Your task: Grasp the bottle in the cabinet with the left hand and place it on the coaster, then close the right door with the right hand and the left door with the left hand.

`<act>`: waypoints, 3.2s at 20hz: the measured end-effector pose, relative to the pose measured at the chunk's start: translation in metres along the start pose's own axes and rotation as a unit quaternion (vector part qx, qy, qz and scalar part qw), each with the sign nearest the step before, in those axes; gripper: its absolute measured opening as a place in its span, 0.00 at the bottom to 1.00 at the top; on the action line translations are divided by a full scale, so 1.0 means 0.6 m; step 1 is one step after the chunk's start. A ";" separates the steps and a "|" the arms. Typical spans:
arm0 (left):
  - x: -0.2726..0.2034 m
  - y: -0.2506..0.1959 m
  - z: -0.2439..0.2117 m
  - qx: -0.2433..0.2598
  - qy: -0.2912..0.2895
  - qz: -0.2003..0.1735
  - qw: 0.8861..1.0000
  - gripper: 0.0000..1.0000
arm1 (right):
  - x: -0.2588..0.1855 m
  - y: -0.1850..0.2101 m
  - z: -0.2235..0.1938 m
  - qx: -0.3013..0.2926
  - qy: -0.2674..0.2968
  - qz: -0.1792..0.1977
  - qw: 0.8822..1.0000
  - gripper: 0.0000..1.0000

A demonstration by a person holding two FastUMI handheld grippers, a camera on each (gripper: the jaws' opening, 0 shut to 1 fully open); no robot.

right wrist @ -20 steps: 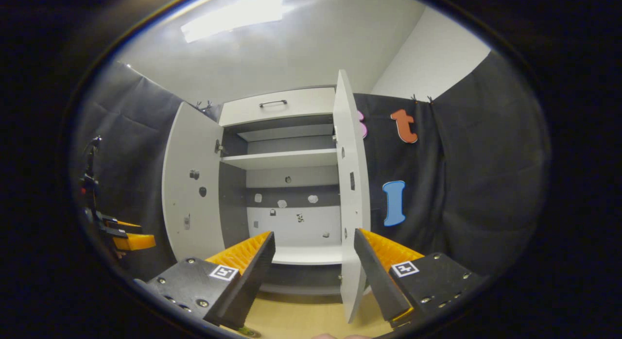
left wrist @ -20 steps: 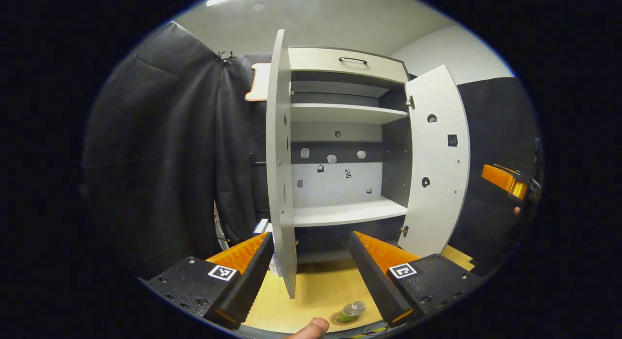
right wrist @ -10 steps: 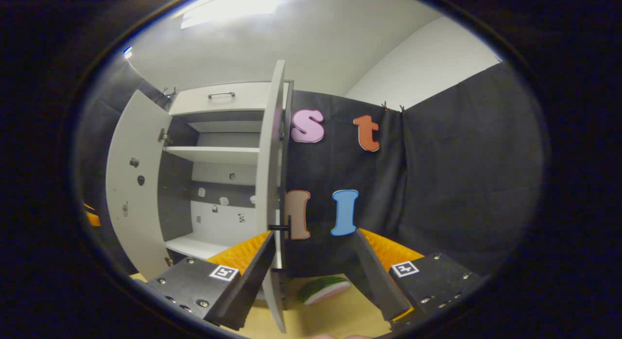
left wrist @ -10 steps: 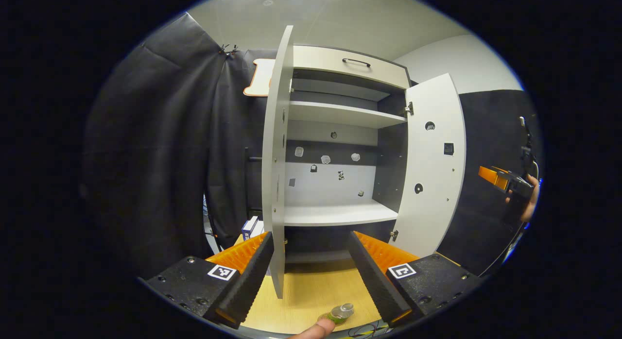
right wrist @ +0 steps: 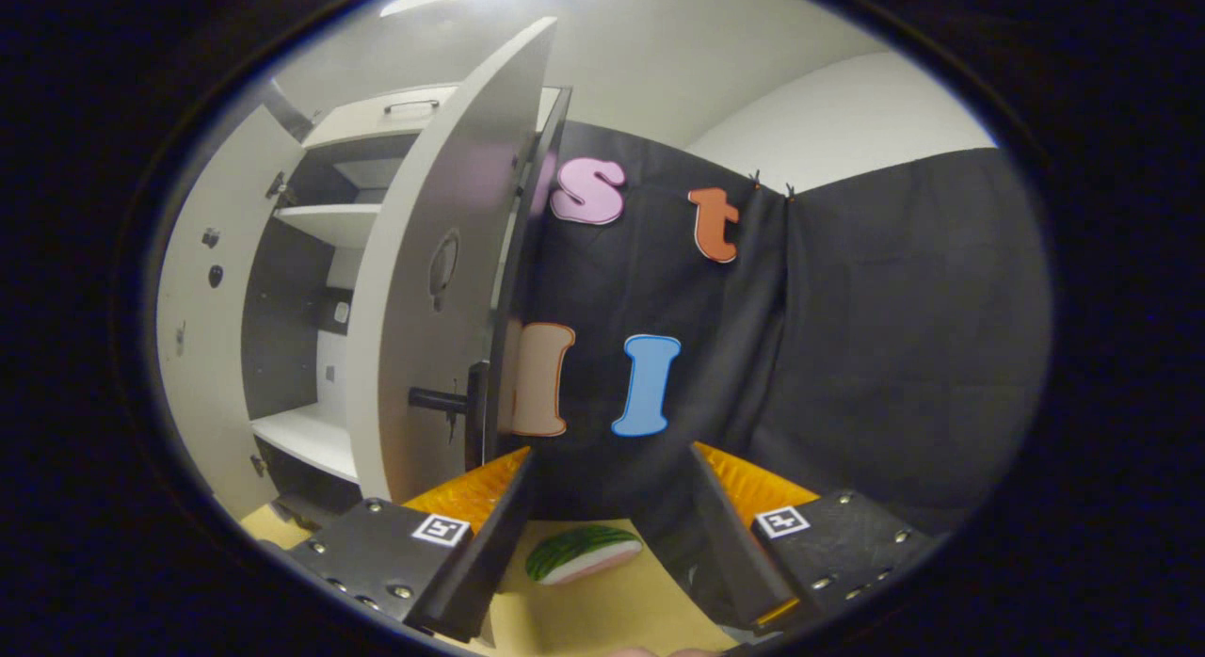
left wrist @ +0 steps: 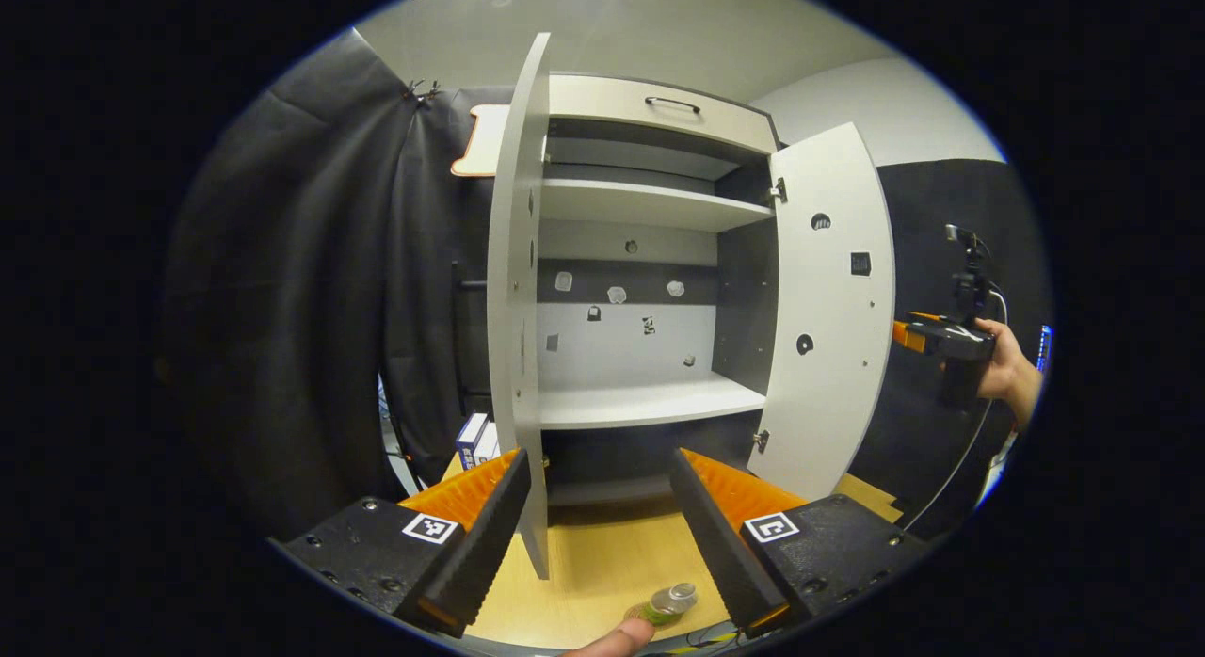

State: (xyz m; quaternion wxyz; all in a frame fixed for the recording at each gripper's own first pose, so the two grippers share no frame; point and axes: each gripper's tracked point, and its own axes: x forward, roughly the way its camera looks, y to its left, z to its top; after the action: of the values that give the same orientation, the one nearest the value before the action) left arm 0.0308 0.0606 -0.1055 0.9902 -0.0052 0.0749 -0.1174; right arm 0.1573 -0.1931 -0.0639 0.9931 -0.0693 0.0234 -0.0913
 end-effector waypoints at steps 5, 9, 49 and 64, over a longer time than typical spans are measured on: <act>0.021 -0.004 -0.015 -0.024 0.016 -0.012 1.000 0.95 | -0.013 0.024 -0.002 0.005 0.023 0.012 1.000 0.88; 0.032 -0.018 -0.003 -0.010 0.006 -0.021 1.000 0.95 | -0.018 0.043 0.000 0.009 0.026 0.031 0.999 0.88; 0.078 0.325 0.065 0.001 -0.034 0.119 0.992 0.95 | -0.062 0.351 -0.036 0.031 0.006 0.182 0.983 0.92; 0.179 0.128 0.072 0.031 -0.029 0.079 0.996 0.90 | -0.308 0.176 -0.118 0.049 0.023 0.121 0.991 0.92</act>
State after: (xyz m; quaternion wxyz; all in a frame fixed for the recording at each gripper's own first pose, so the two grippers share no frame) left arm 0.1582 0.1098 -0.0809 0.9979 0.0280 0.0427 -0.0404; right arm -0.0095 -0.0654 -0.1427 0.9983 -0.0155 0.0500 0.0274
